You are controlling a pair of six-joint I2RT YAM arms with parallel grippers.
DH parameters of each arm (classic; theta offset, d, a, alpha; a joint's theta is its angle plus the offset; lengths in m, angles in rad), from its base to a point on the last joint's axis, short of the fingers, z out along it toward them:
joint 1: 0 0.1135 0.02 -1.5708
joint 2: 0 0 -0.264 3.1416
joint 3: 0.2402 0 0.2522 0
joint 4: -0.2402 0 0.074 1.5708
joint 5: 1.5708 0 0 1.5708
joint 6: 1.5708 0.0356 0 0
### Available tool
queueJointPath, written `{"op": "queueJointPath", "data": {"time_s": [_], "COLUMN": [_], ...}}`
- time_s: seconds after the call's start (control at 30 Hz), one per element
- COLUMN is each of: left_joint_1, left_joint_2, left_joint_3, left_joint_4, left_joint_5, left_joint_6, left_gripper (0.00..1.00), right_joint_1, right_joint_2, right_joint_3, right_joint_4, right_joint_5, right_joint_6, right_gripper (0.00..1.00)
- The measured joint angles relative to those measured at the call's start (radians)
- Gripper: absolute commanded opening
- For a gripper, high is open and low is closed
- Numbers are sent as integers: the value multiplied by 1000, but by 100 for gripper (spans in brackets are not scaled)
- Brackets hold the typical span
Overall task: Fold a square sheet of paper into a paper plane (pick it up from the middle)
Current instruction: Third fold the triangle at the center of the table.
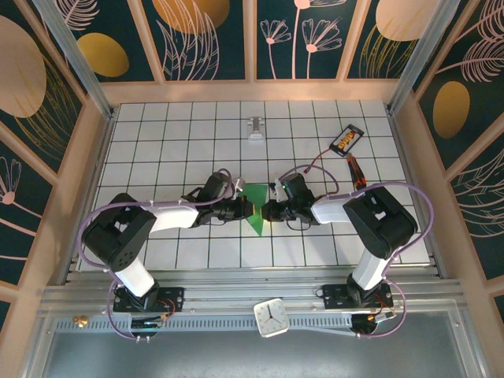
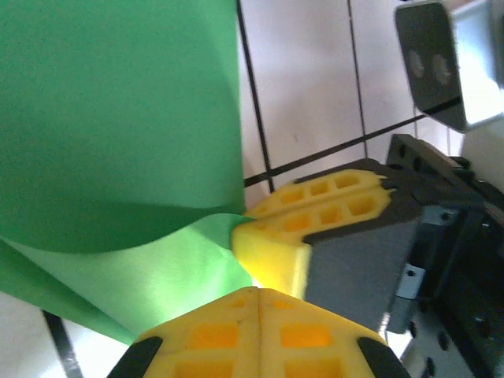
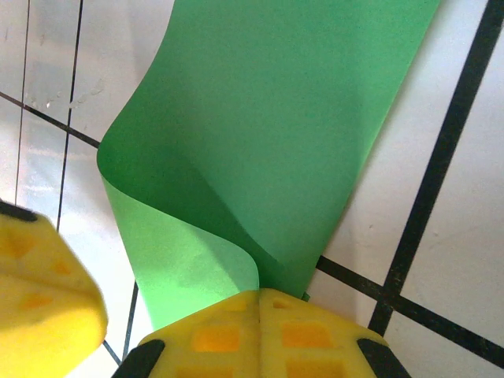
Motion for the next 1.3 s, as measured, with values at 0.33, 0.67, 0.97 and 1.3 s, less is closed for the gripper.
{"op": "queueJointPath", "data": {"time_s": [0.33, 0.67, 0.97, 1.3], "left_joint_1": [23, 25, 25, 25], "left_joint_2": [69, 87, 86, 85], "left_joint_3": [15, 8, -10, -16], "left_joint_4": [-32, -26, 7, 17], "left_joint_5": [-6, -16, -16, -16], "left_joint_6": [36, 52, 63, 79], "left_gripper": [3, 0, 0, 0], "right_joint_1": [0, 0, 1, -32], "right_joint_2": [0, 0, 0, -109], "right_joint_3": [0, 0, 20, 32], "right_joint_4": [0, 0, -40, -237], "right_joint_5": [0, 0, 5, 75], "right_joint_6": [0, -1, -7, -58], "right_gripper": [0, 0, 3, 20]}}
